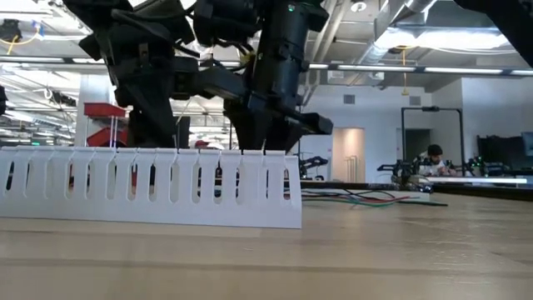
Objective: Ziptie cables
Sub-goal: Wrap the colored cables with the black zip tie
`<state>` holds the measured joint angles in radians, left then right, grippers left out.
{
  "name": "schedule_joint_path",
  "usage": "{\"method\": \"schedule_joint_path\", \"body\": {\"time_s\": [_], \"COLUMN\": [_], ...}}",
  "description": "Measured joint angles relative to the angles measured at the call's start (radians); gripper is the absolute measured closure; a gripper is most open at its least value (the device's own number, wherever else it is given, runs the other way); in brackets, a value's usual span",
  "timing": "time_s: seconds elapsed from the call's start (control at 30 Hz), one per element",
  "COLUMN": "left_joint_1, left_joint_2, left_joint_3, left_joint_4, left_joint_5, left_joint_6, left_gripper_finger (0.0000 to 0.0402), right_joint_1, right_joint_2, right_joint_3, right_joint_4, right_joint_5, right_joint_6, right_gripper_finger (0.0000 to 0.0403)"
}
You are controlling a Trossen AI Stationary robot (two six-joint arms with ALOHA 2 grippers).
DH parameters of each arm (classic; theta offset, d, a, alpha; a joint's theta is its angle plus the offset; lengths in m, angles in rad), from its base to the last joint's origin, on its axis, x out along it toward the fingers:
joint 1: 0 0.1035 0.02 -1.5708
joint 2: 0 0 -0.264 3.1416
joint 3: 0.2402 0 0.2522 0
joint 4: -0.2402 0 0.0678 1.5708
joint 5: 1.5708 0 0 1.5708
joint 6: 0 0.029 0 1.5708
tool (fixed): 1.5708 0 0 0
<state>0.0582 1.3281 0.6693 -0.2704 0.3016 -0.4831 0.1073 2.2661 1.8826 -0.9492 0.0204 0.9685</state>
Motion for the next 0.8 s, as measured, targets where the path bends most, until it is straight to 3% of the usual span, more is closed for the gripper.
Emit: {"method": "schedule_joint_path", "body": {"time_s": [0.57, 0.8], "left_joint_1": [0.001, 0.002], "left_joint_2": [0.0, 0.0], "left_joint_3": [0.0, 0.0], "left_joint_4": [0.027, 0.059], "left_joint_5": [-0.015, -0.021], "left_joint_6": [-0.005, -0.045], "left_gripper_finger": [0.0238, 0.0238], "right_joint_1": [-0.048, -0.092], "right_joint_2": [-0.001, -0.002], "right_joint_3": [-0.118, -0.126], "right_joint_4": [0.158, 0.088], "right_joint_5": [0.002, 0.017], "right_joint_6": [-0.026, 0.014], "right_gripper_finger": [0.0298, 0.0298]}}
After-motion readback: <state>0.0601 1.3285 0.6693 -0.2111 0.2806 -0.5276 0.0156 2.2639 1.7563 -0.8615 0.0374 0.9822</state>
